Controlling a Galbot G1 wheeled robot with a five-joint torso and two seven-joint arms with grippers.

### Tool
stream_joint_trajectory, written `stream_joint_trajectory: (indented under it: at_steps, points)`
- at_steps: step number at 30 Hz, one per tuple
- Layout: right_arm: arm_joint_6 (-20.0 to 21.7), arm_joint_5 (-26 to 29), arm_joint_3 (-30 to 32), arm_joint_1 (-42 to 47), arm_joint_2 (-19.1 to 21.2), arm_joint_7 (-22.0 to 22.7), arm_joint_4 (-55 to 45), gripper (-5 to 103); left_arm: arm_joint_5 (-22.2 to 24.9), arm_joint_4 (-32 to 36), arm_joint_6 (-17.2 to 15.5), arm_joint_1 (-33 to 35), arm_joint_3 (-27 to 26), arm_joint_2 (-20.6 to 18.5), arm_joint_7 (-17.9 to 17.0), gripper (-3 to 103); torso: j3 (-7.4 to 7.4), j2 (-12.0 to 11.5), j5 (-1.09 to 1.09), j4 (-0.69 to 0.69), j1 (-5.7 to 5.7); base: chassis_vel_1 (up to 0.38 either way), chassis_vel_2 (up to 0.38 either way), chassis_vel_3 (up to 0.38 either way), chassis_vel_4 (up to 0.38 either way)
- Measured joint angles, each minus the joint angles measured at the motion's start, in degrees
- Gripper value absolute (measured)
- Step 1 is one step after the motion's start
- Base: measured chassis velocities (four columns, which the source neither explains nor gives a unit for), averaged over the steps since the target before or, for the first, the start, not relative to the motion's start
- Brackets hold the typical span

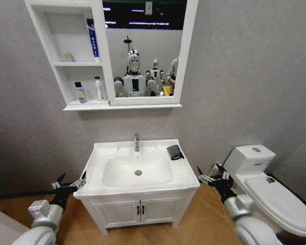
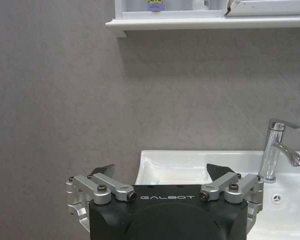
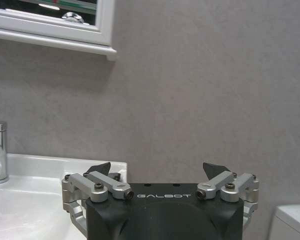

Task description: Move facial cleanser and shampoo from washbasin to cabinet, then wipe washbasin with towel.

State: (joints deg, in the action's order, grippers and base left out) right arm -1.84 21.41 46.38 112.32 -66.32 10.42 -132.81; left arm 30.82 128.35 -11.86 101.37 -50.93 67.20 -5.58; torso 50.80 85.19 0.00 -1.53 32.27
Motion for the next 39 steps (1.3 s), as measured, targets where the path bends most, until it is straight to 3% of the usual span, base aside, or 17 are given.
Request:
stream_joint_trajectory:
  at_steps: [1, 3, 6, 39]
  points:
    - [0.00, 0.00, 0.00, 0.00, 0.00, 0.00, 0.00, 100, 0.00, 0.00, 0.00, 0.00, 0.00, 0.00, 0.00, 100, 0.00, 0.00, 0.00, 0.00, 0.00, 0.000, 0.000, 0.000, 0.000]
    - [-2.75, -3.67, 0.68, 4.72, -5.99, -0.93, -2.08, 100, 0.00, 0.00, 0.00, 0.00, 0.00, 0.00, 0.01, 100, 0.01, 0.00, -0.03, 0.00, 0.00, 0.000, 0.000, 0.000, 0.000]
    - [-6.16, -6.61, 0.18, 7.29, -8.96, -2.17, -2.11, 100, 0.00, 0.00, 0.00, 0.00, 0.00, 0.00, 0.00, 100, 0.01, 0.00, -0.01, 0.01, 0.00, 0.000, 0.000, 0.000, 0.000]
    - [-6.80, -6.89, -0.73, 6.88, -9.03, -2.46, -1.12, 100, 0.00, 0.00, 0.01, -0.01, 0.00, 0.00, 0.00, 100, 0.02, -0.03, 0.00, 0.01, 0.04, 0.025, -0.028, -0.028, 0.030]
